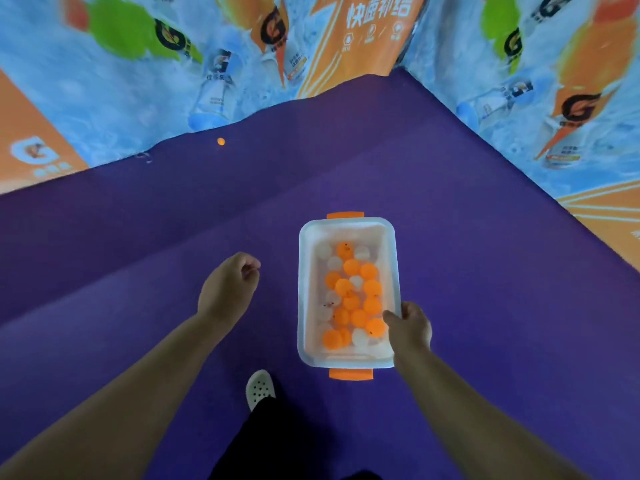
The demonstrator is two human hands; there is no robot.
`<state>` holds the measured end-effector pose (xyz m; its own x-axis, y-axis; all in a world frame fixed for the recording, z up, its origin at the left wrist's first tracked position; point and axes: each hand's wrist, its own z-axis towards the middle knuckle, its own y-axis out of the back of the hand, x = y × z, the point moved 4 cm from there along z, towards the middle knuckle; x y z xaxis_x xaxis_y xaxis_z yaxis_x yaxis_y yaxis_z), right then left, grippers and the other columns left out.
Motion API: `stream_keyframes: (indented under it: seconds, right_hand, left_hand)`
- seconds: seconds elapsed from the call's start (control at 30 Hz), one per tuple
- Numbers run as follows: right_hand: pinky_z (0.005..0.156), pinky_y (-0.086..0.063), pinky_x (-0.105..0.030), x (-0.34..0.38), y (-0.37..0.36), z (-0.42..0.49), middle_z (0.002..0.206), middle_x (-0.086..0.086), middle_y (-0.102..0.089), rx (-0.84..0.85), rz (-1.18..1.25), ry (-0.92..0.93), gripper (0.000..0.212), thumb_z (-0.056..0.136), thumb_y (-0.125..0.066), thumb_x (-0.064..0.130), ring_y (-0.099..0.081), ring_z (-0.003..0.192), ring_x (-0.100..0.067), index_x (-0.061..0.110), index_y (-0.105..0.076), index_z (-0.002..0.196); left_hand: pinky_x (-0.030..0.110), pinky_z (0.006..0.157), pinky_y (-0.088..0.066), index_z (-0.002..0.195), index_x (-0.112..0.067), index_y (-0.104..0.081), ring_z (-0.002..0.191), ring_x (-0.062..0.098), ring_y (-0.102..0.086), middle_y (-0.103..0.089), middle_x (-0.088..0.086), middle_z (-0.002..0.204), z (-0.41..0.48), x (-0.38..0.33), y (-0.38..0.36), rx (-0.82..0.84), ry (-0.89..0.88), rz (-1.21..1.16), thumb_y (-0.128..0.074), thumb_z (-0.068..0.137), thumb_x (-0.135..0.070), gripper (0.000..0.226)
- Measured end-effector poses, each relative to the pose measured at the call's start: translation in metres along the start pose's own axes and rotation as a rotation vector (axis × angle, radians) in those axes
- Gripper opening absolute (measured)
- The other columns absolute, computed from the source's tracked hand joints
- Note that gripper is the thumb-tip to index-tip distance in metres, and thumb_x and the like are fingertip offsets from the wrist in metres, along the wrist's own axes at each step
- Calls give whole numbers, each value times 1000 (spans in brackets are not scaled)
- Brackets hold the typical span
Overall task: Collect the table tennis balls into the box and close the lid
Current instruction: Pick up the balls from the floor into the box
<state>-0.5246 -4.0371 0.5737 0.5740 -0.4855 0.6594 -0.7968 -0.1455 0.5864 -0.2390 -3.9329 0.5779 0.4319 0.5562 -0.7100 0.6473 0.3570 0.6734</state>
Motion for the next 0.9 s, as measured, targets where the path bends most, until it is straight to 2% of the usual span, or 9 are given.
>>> stream_keyframes:
  seconds: [0.17, 0.27, 0.43, 0.63, 0.77, 0.9]
  right_hand:
    - [52, -41, -25, 82, -47, 20, 76, 1, -58, 1, 42, -14, 4, 87, -61, 11, -51, 64, -15, 13, -59, 90]
    - [55, -41, -27, 125, -72, 41, 79, -3, -58, 6, 53, -15, 4, 87, -61, 11, -52, 67, -19, 12, -59, 90]
    - [61, -41, -29, 198, -115, 97, 86, -6, -59, 19, 32, 6, 6, 87, -61, 12, -55, 77, -25, 13, -58, 93]
    - [66, -41, -33, 304, -175, 192, 89, -6, -58, 65, 28, 29, 7, 89, -60, 12, -54, 80, -25, 14, -55, 93]
    - [66, -40, -31, 380, -212, 250, 92, -6, -57, 73, 12, 29, 12, 89, -60, 11, -53, 82, -25, 11, -59, 101]
    - [62, -39, -30, 444, -248, 295, 91, -8, -57, 78, -32, 36, 17, 89, -60, 12, -53, 80, -26, 7, -61, 105]
  left_hand:
    - [19, 61, -39, 99, -20, -62, 80, 9, -57, -63, -11, 93, 70, 4, 49, 0, 69, -7, -50, 92, -16, 15]
    - [25, 61, -43, 96, -23, -61, 75, 10, -58, -64, -10, 88, 115, 4, 67, -1, 98, -20, -50, 92, -18, 13]
    - [25, 58, -42, 85, -31, -57, 67, 9, -56, -60, -16, 74, 203, 0, 89, -19, 116, -9, -54, 89, -19, 13]
    - [25, 56, -42, 88, -25, -59, 62, 15, -56, -61, -10, 75, 344, -18, 113, -42, 131, 0, -54, 89, -17, 10]
    - [30, 68, -48, 90, -21, -61, 74, 19, -61, -61, -6, 76, 429, -33, 129, -70, 147, -3, -57, 89, -15, 8]
    - [30, 71, -49, 92, -19, -63, 74, 16, -61, -62, -7, 77, 501, -43, 144, -74, 156, -15, -57, 89, -14, 8]
